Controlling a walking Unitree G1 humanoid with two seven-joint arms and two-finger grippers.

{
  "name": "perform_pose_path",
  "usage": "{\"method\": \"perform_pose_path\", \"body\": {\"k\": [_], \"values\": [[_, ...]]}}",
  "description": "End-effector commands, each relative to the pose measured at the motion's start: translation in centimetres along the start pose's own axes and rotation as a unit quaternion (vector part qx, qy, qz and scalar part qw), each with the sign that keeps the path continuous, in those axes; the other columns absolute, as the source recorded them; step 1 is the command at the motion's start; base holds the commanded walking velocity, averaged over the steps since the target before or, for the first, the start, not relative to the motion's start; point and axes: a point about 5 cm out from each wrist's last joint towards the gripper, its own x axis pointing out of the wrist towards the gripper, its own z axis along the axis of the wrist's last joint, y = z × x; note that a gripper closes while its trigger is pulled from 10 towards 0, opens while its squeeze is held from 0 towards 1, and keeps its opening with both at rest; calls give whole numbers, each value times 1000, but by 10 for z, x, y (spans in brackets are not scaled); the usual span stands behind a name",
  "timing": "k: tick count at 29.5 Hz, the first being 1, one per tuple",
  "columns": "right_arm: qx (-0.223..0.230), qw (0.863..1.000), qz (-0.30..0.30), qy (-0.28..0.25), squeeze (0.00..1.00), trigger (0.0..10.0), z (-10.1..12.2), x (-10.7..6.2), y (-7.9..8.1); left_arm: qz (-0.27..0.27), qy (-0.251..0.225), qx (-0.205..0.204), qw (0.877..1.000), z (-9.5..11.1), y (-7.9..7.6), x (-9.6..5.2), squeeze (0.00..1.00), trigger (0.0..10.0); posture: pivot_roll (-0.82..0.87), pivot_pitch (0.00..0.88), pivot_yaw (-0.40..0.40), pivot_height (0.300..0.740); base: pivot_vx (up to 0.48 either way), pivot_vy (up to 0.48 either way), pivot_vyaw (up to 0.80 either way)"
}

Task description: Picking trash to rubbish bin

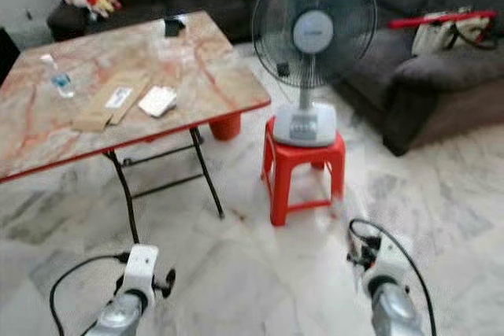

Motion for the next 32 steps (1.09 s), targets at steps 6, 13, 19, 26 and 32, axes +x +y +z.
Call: {"method": "perform_pose_path", "body": {"k": [6,13,19,26,32], "values": [[-1,1000,3,13,0,10000,-8,2,9,5,53,1,999,-19,5,-3,0,10000,-174,109,44,740,0,0,265],[-9,999,6,47,0,10000,-23,1,17,25,92,-8,995,-37,17,-9,0,10000,-139,115,35,740,0,0,797],[-11,999,4,52,0,10000,-21,3,19,32,118,-7,992,-50,23,-16,0,10000,-130,107,38,740,0,0,796],[-20,998,-4,64,0,10000,-25,2,16,34,132,-10,991,-59,24,-20,0,10000,-115,100,35,740,0,0,800],[-24,996,-7,80,0,10000,-35,-2,15,31,141,-9,990,-65,21,-23,0,10000,-109,90,36,740,0,0,800]]}}
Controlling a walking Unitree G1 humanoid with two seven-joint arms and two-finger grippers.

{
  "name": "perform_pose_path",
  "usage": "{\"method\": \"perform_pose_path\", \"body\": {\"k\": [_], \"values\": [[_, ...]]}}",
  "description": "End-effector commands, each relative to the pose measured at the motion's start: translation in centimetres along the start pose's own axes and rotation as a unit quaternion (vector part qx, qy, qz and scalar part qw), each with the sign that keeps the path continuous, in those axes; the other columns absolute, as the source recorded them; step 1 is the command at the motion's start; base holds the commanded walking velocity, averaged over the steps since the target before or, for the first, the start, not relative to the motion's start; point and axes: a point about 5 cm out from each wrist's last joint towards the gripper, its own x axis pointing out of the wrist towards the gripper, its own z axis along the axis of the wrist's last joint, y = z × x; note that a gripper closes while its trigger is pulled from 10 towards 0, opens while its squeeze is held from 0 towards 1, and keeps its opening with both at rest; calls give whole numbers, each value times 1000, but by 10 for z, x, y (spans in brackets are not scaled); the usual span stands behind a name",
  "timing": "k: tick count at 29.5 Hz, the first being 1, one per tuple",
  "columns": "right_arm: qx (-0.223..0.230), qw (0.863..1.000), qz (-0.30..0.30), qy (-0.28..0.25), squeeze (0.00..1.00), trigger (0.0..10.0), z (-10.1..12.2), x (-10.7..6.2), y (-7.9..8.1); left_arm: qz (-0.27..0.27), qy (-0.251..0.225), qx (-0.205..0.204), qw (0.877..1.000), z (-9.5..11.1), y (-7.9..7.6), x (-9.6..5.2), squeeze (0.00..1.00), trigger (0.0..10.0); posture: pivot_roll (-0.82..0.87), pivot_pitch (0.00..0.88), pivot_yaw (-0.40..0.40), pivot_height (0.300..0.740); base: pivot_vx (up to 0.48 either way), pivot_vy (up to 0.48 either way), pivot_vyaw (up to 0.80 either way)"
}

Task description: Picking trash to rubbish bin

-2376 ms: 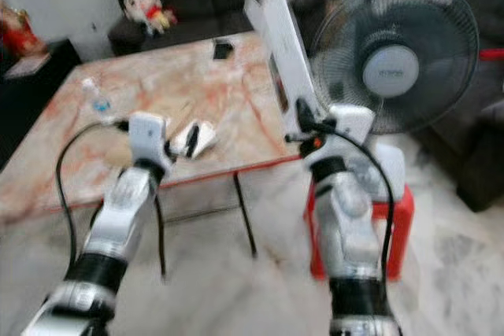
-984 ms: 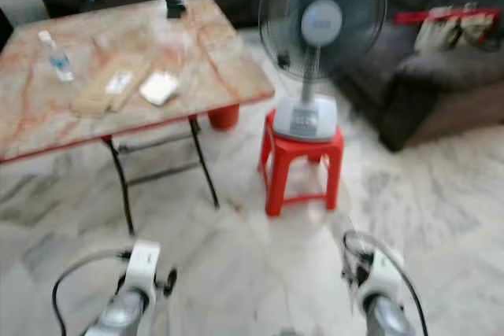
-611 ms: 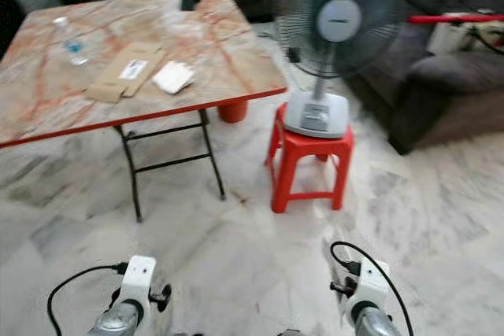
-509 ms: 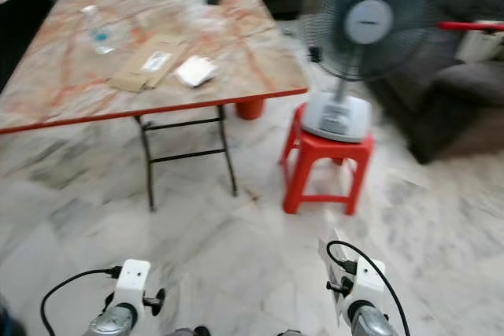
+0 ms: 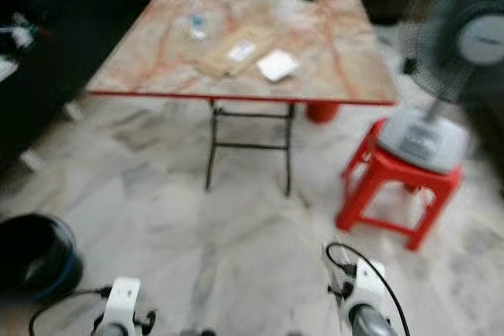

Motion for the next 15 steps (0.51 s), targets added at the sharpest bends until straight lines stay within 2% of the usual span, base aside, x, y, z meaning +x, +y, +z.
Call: {"method": "perform_pose_path", "body": {"k": [1,15], "values": [[-4,1000,0,11,0,10000,-7,-1,1,3,17,3,1000,-8,2,-2,0,10000,-109,90,36,740,0,0,800],[-6,1000,-1,22,0,10000,-11,-2,3,10,16,-7,1000,-5,5,-1,0,10000,-88,91,25,740,0,0,800]]}}
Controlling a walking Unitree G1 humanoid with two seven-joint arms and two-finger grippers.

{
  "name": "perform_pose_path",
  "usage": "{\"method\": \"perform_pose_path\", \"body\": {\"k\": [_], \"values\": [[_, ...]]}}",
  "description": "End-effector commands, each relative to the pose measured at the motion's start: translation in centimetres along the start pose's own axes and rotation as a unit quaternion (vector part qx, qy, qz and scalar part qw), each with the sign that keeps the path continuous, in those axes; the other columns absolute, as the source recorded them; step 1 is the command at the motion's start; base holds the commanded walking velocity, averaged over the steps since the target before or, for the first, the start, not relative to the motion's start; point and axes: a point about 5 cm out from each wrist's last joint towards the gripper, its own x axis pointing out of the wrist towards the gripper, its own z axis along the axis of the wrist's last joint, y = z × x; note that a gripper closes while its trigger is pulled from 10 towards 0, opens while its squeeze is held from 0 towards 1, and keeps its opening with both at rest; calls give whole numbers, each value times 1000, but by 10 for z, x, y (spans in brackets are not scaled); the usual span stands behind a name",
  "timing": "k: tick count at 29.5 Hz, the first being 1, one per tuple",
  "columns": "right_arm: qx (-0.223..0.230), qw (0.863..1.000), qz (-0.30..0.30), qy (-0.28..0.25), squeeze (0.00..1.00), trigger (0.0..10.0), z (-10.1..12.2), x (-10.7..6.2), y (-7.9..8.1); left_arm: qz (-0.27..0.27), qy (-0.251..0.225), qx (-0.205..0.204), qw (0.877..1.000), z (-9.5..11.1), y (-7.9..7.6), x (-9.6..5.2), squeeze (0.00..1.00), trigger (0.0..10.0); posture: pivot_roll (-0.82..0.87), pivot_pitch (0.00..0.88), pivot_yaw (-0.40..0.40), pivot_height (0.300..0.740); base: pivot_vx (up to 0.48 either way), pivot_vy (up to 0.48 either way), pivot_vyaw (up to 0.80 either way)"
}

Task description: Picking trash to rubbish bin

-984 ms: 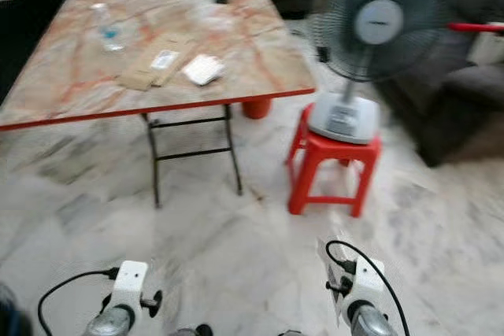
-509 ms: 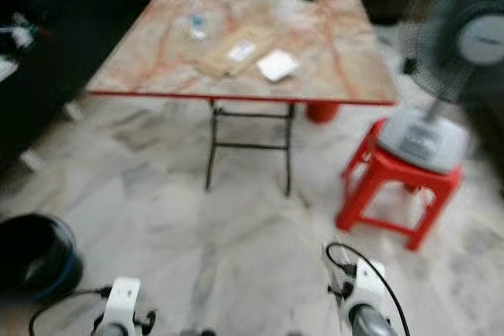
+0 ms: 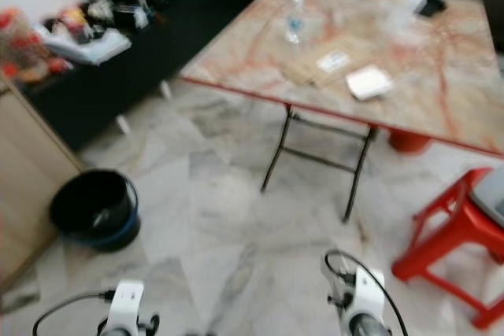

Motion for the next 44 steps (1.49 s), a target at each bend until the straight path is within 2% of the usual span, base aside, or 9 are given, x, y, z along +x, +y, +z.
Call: {"method": "perform_pose_path", "body": {"k": [1,20,23,34,44], "values": [[4,1000,9,4,0,10000,-2,1,7,11,26,-4,1000,-13,6,-3,0,10000,-87,93,24,740,0,0,800],[11,1000,13,8,0,10000,-5,0,9,10,19,-9,1000,-9,4,-2,0,10000,-82,97,22,740,0,0,786],[26,1000,11,6,0,10000,-5,0,9,6,13,-7,1000,-7,3,-1,0,10000,-82,102,20,740,0,0,0],[27,1000,12,7,0,10000,-5,0,9,7,13,-14,1000,-8,1,-2,0,10000,-87,118,18,740,0,0,0],[21,1000,12,10,0,10000,-8,0,9,13,21,-10,1000,-10,5,-2,0,10000,-81,138,16,740,438,0,0]]}}
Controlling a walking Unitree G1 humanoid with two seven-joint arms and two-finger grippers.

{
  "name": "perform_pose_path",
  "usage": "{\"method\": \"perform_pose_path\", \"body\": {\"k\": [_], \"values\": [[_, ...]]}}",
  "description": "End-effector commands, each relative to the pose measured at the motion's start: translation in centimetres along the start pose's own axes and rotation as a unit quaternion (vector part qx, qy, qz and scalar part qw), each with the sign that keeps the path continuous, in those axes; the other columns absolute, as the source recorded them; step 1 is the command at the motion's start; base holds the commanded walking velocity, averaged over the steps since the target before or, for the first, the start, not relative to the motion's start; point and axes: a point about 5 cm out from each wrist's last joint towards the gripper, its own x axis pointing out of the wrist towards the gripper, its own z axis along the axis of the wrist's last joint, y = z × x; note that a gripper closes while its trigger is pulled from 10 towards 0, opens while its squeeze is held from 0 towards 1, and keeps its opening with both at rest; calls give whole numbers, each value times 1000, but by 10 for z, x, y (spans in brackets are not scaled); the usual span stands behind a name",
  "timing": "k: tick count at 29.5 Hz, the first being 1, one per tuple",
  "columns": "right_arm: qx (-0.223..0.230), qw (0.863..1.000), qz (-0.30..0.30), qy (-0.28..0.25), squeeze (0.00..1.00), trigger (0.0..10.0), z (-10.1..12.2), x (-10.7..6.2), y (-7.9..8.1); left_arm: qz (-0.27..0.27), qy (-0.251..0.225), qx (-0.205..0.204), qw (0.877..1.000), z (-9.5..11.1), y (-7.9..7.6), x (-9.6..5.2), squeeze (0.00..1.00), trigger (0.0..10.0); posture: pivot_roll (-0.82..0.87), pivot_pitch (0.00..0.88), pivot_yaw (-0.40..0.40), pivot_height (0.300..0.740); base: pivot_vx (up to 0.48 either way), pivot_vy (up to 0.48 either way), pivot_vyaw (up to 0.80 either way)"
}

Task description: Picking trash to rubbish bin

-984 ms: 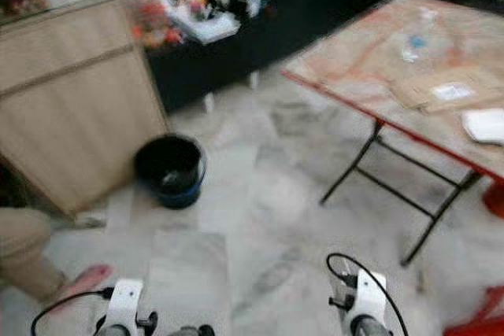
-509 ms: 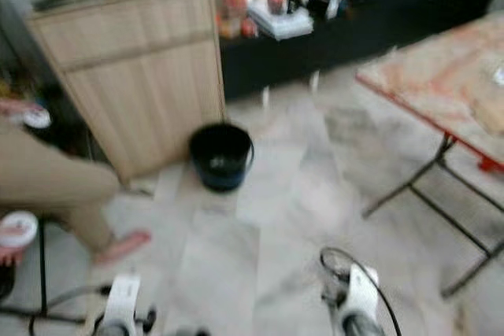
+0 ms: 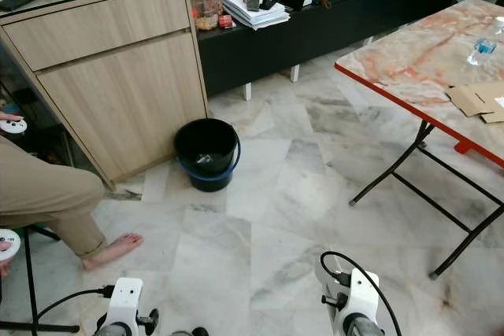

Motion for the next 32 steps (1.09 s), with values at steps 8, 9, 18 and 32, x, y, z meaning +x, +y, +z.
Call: {"method": "perform_pose_path", "body": {"k": [8,9,18,32], "values": [[-7,1000,-3,1,0,10000,-4,-1,-3,9,21,0,1000,-13,5,-3,0,10000,-98,133,31,740,462,0,0],[-6,1000,-3,0,0,10000,-4,-2,-3,8,21,0,1000,-13,5,-3,0,10000,-98,133,31,740,480,0,0],[11,1000,-11,2,0,10000,-7,-3,-6,6,23,2,1000,-15,5,-4,0,10000,-96,135,36,740,480,0,0],[10,1000,-11,2,0,10000,-6,-2,-4,13,23,-4,1000,-15,8,-4,0,10000,-84,159,28,740,480,0,0]]}}
